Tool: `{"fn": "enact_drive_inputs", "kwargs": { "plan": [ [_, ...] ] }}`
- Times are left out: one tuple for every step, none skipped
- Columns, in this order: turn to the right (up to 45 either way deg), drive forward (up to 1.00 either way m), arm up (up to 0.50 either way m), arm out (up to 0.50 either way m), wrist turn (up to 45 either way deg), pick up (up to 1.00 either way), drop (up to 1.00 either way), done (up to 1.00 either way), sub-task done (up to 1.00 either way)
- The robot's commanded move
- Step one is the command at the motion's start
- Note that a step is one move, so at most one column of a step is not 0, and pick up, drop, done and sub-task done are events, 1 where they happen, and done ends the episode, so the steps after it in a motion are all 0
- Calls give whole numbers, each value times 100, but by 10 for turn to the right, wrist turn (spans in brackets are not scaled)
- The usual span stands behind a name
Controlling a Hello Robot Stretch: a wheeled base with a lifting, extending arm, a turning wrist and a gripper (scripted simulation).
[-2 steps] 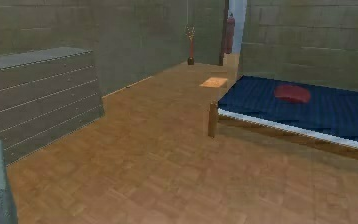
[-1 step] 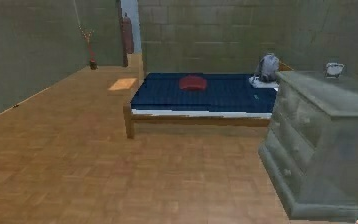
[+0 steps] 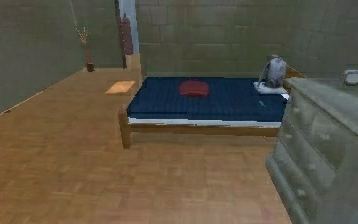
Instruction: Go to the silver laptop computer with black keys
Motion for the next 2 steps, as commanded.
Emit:
{"fn": "enact_drive_inputs", "kwargs": {
  "plan": [
    [-330,0,0,0,0,0,0,0,0],
    [0,100,0,0,0,0,0,0,0]
  ]
}}
